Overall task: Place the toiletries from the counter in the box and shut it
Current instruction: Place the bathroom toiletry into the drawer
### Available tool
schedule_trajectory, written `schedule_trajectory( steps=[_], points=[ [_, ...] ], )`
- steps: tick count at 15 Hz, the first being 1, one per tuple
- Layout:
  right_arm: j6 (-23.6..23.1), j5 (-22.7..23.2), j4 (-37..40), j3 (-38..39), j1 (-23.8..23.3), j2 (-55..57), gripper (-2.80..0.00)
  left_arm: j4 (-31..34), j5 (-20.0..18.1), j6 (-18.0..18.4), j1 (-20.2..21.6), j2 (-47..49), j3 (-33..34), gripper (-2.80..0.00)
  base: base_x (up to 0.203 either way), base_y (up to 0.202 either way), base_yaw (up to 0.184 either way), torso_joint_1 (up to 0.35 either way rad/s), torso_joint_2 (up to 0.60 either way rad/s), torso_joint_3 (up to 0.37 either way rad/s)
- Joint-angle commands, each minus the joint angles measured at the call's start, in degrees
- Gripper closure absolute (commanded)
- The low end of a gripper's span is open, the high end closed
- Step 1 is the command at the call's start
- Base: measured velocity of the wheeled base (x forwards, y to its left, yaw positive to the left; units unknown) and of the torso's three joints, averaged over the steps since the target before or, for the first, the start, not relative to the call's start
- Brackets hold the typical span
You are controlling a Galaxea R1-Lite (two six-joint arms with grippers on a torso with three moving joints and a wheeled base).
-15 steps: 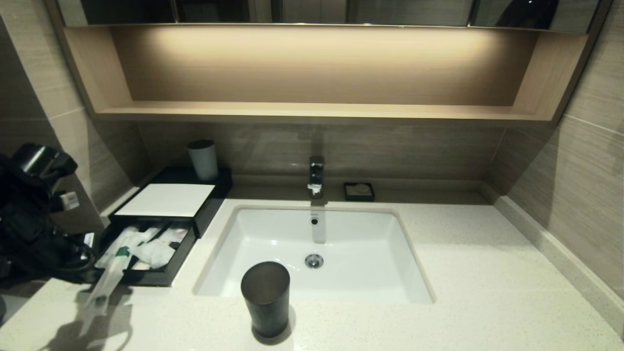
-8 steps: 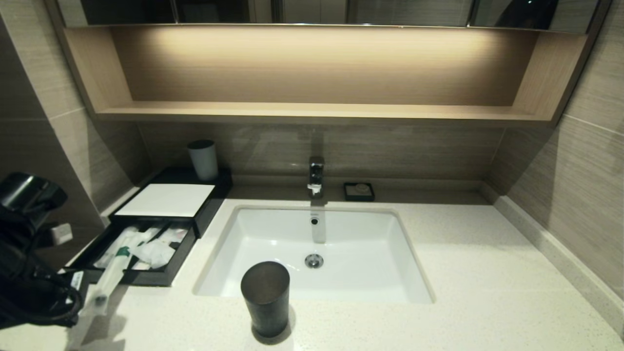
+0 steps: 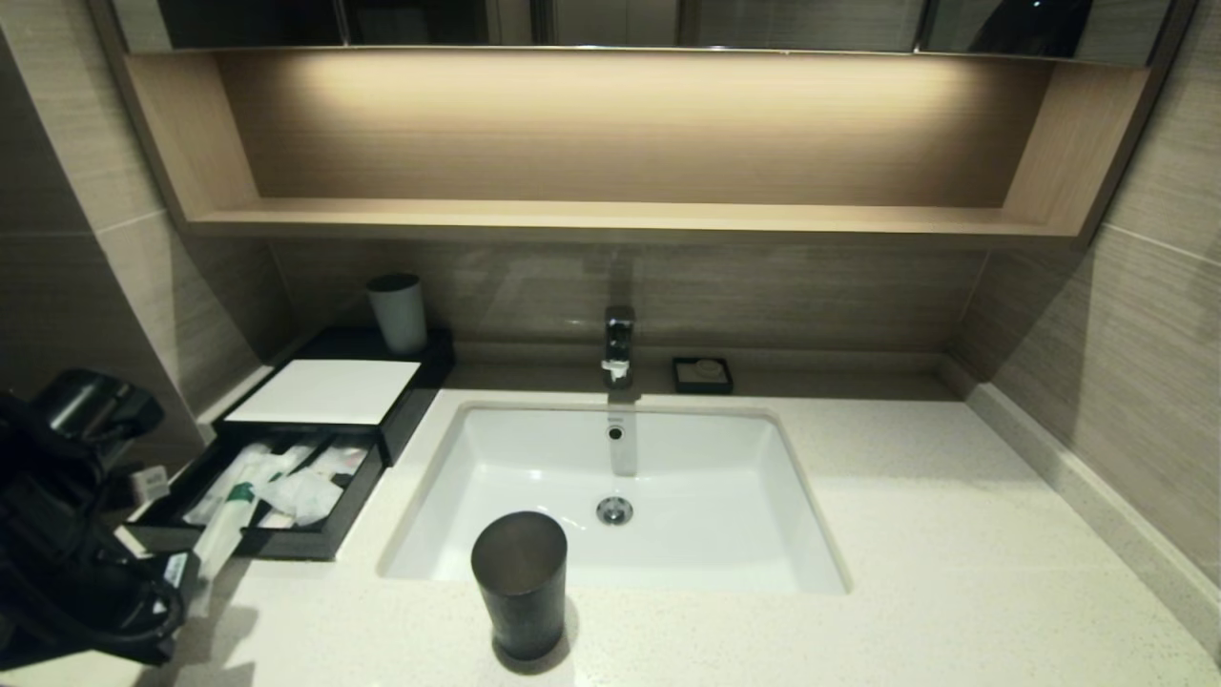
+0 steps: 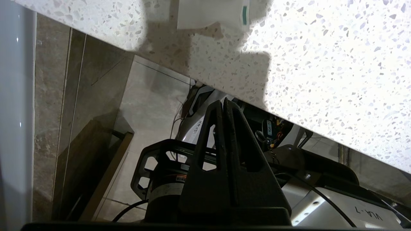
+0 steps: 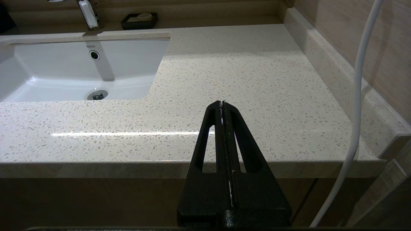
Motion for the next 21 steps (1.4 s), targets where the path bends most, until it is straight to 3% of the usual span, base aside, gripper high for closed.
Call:
schedule_trajectory(
  steps=[1,12,15,21],
  points=[
    [0.01,0.01,-0.03,0.0,0.0,0.09,0.0,-1.0,0.11,-0.09,0.01,3.14,0.3,0.0,0.0,0.0,0.0,0.0,0.0,0.0],
    [0.01,0.01,-0.03,-0.06,0.0,0.09,0.0,-4.68,0.88,-0.09,0.5,6.91,-1.12,0.0,0.0,0.0,0.0,0.0,0.0,0.0],
    [0.01,0.01,-0.03,-0.04,0.0,0.09,0.0,-6.71,3.65,-0.26,0.63,7.94,-1.21,0.0,0.0,0.0,0.0,0.0,0.0,0.0],
    [0.01,0.01,-0.03,0.0,0.0,0.09,0.0,-8.26,4.54,-0.34,0.72,9.83,-2.41,0.0,0.0,0.0,0.0,0.0,0.0,0.0]
  ],
)
